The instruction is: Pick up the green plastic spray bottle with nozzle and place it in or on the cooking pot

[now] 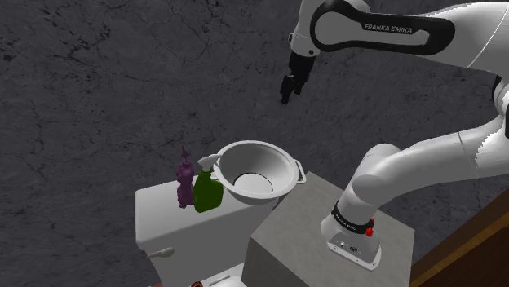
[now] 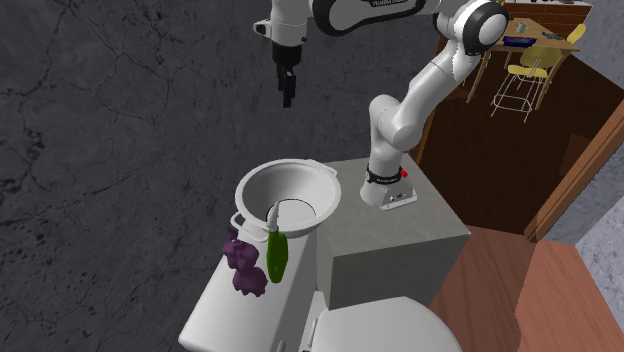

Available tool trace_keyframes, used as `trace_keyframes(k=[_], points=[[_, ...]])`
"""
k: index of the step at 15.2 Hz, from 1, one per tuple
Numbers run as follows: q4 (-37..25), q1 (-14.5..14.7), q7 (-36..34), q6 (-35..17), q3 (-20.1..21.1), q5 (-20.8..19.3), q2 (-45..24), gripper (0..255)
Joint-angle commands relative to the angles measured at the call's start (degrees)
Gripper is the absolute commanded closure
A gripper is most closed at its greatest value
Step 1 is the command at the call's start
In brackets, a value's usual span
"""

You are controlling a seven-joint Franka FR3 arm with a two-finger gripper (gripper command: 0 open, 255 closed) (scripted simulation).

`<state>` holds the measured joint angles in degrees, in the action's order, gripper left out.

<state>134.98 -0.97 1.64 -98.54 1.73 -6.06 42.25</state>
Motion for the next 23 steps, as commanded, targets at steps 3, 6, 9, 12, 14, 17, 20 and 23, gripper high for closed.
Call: trace_keyframes(k=[3,6,9,12,14,17,20,23], points=[[-1.0,1.6,1.0,-1.5,1.0,0.6,-3.1,0],[-2.7,3.8,2.6,-3.6,2.6,1.4,-7.8,0],[-4.5,6.0,4.2,-5.4,4.3,2.1,-12.3,0],[-6.5,8.0,5.8,-7.0,6.1,2.7,-16.8,0],[-8.0,9.3,6.8,-7.9,7.3,3.0,-19.7,0],[-10.1,11.2,8.3,-9.1,9.2,3.2,-23.9,0],[-12.4,13.0,9.8,-10.1,11.2,3.2,-28.1,0],[-14.7,14.8,11.1,-10.9,13.1,3.1,-32.1,0]])
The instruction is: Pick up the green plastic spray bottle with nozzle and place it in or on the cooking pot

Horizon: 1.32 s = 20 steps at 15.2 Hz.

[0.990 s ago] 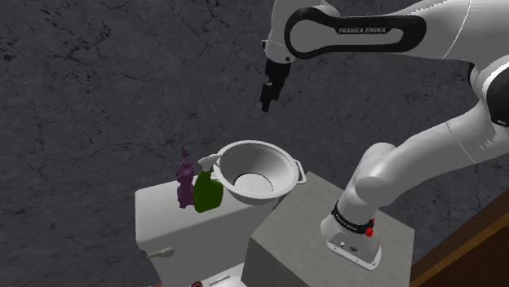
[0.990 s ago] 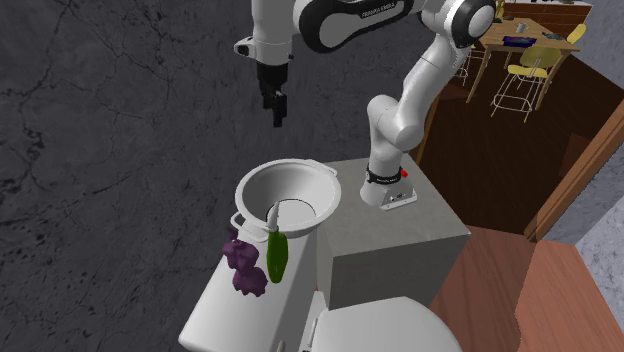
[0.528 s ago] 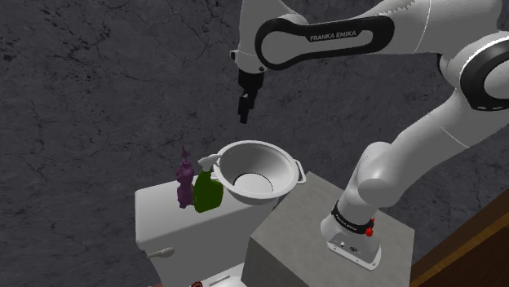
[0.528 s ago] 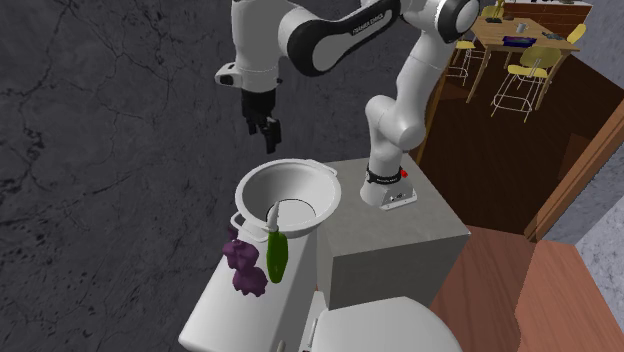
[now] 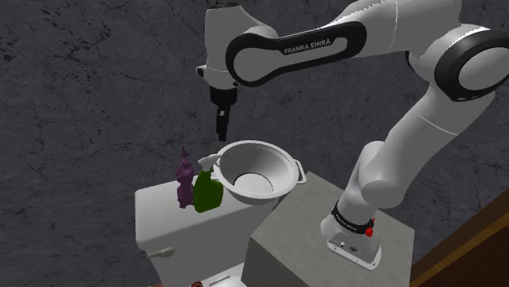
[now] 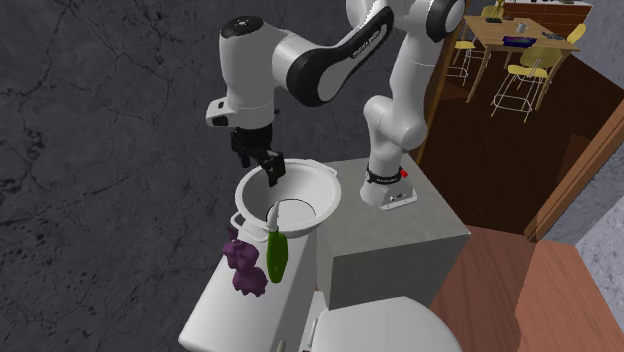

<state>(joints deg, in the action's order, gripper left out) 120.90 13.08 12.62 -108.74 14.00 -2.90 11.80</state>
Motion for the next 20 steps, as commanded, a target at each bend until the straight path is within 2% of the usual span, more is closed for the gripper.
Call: trace_keyframes(k=[1,7,15,20], points=[[-1.4,1.3,0.6,-0.9,1.5,-0.2,-3.0,0],[-6.0,5.0,3.0,-1.9,5.5,-1.3,-10.6,0],[-1.7,4.9,2.5,-7.6,5.4,-2.0,-12.1,0],[-1.7,4.9,2.5,-7.6,5.4,-2.0,-12.1,0]])
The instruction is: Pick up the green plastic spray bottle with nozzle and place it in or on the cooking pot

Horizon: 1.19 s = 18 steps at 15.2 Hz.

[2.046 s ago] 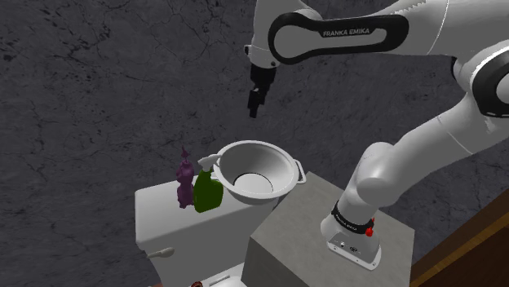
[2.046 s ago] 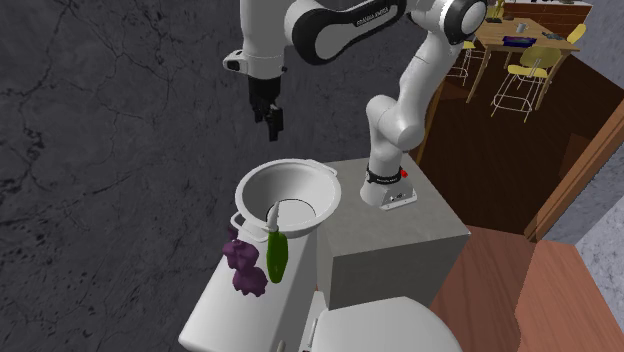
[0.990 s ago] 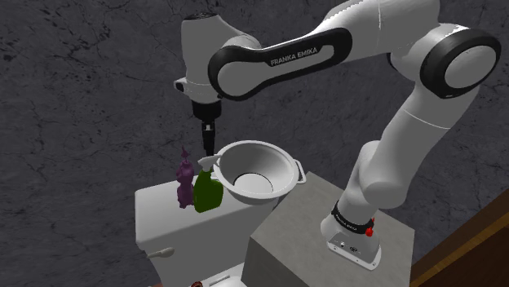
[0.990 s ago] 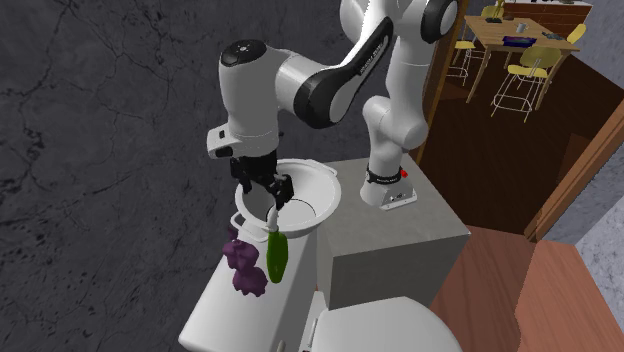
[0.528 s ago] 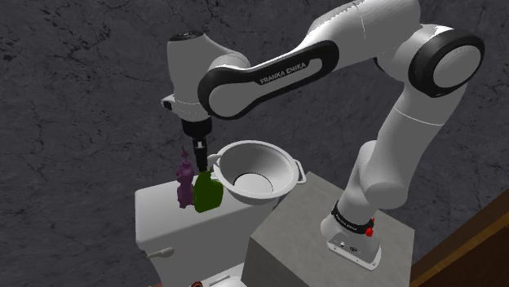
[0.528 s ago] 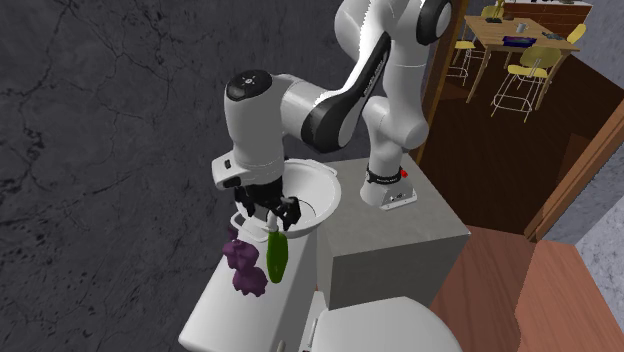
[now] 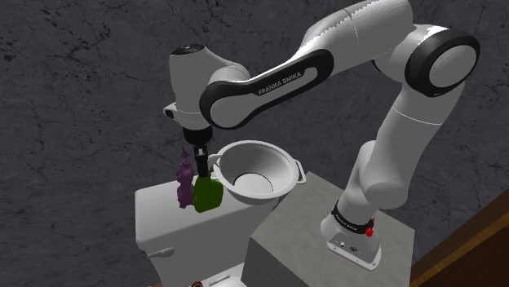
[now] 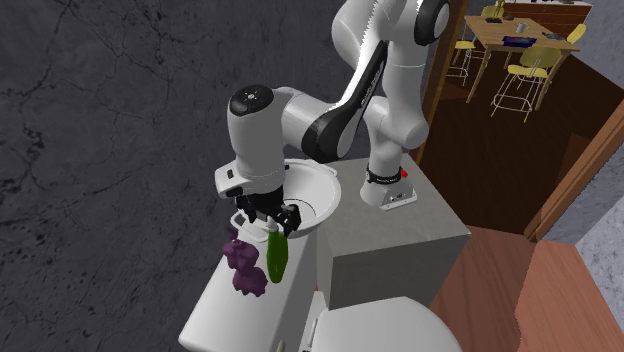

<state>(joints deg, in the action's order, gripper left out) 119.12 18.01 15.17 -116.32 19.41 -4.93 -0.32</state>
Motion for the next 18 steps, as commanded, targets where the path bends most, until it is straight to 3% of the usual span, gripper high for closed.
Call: trace_keyframes(k=[1,3,4,13,18], points=[[0.0,0.0,0.0,0.0,0.0,0.0,0.0,0],[0.0,0.0,0.0,0.0,0.0,0.0,0.0,0],[0.0,0.0,0.0,0.0,0.0,0.0,0.0,255],[0.0,0.0,0.0,0.0,0.0,0.0,0.0,255],[-2.5,0.0,0.6,3.7,0.0,0.6,1.3,255]])
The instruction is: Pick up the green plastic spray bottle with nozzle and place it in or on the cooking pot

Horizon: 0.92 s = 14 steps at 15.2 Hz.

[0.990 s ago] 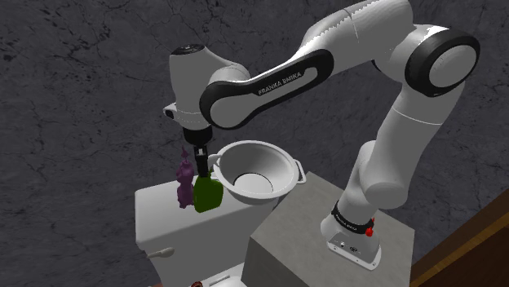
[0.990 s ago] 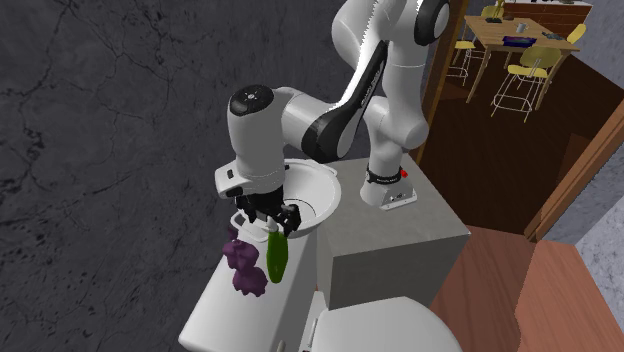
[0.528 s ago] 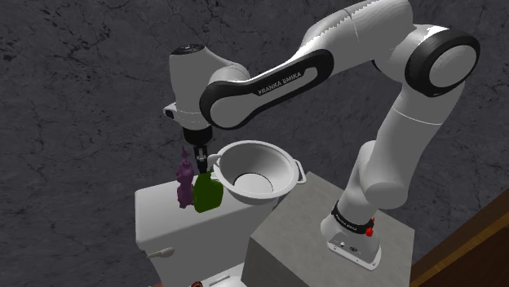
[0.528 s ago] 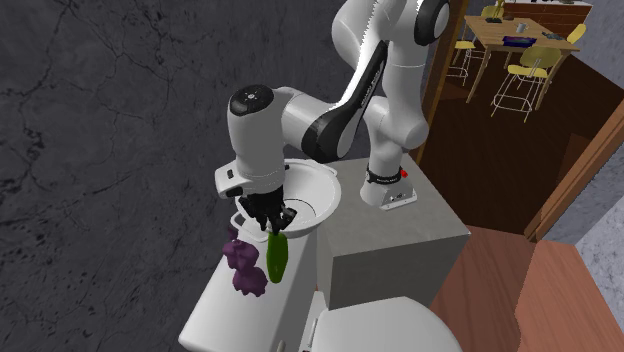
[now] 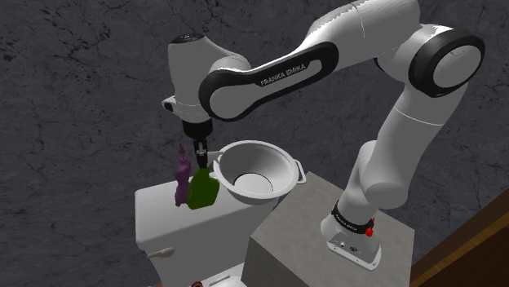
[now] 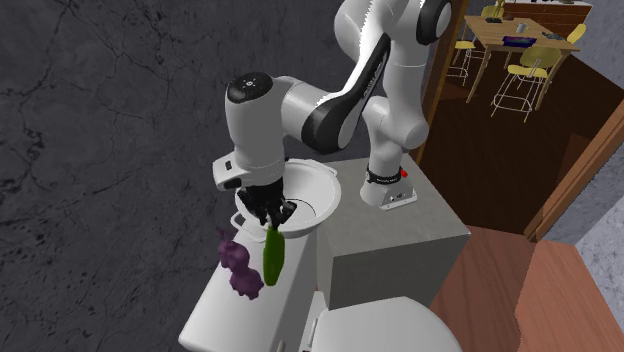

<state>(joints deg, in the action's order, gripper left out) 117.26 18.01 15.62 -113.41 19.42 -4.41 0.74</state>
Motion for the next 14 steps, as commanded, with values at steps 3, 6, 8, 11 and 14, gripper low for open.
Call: trace_keyframes(k=[3,6,8,11,14], points=[[-2.2,-0.1,0.5,3.0,-0.1,0.4,0.9,255],[-4.0,-0.1,0.8,5.2,-0.1,0.6,1.4,255],[-5.2,-0.1,1.0,6.7,-0.1,0.7,1.7,255],[-7.2,-0.1,1.2,9.0,-0.2,0.9,2.0,255],[-9.2,-0.1,1.4,11.2,-0.2,1.0,2.3,255]])
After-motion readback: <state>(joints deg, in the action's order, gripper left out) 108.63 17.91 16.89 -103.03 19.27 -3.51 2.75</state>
